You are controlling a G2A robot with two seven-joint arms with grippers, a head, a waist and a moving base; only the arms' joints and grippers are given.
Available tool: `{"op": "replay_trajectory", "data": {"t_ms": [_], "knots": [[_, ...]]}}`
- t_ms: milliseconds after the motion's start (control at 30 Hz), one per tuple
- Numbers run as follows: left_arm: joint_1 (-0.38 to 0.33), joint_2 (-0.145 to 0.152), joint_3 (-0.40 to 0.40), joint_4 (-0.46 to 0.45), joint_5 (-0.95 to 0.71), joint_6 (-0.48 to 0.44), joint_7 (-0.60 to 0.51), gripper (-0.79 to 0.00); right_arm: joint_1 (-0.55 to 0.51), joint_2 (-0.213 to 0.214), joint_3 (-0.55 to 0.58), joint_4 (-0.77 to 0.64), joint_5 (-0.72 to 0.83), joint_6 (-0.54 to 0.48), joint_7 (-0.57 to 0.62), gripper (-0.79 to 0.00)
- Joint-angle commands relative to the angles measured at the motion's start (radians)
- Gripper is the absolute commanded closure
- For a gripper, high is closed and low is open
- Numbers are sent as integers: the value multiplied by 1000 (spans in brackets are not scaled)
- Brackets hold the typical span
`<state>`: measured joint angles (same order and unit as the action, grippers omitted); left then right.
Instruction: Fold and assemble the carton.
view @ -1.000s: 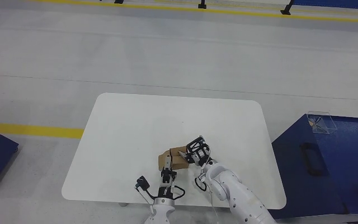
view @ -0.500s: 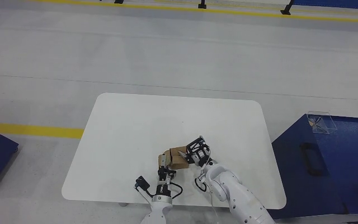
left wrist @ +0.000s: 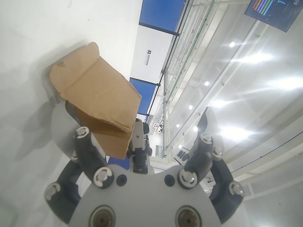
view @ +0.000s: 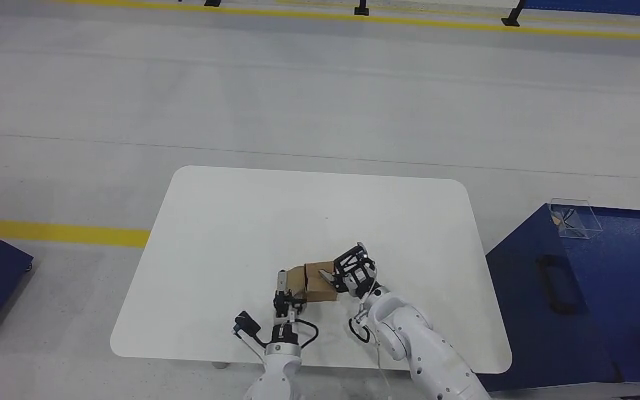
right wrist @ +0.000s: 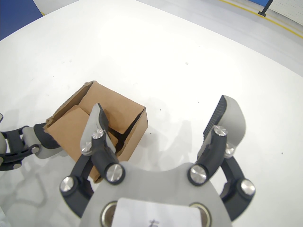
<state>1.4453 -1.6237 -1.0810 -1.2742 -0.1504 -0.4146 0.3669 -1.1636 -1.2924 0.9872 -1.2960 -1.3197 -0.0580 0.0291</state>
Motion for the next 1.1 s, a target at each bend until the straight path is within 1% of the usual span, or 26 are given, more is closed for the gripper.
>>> {"op": "replay_trajectory", "data": {"t_ms": [0,300,433,633,867,967,1067], "knots": [[4,0,-6,-7,14,-22,15,-785,-2,0,2,-1,-2,-1,0,-785],[28,-3,-15,-30,83,-139,66,-785,-11,-3,15,-7,-14,-6,0,-785],[20,-7,-14,-19,151,-179,114,-785,-16,-4,20,-10,-20,-9,-1,-785],[9,-14,0,-6,178,-236,119,-785,-24,-5,26,-16,-28,-11,-2,-785],[3,-24,28,2,262,-265,144,-785,-37,-6,41,-29,-33,-13,-5,-785],[2,-28,34,5,274,-260,153,-785,-42,-5,49,-32,-34,-13,-7,-785],[2,-31,33,8,270,-227,156,-785,-46,-5,55,-34,-34,-15,-8,-785]]}}
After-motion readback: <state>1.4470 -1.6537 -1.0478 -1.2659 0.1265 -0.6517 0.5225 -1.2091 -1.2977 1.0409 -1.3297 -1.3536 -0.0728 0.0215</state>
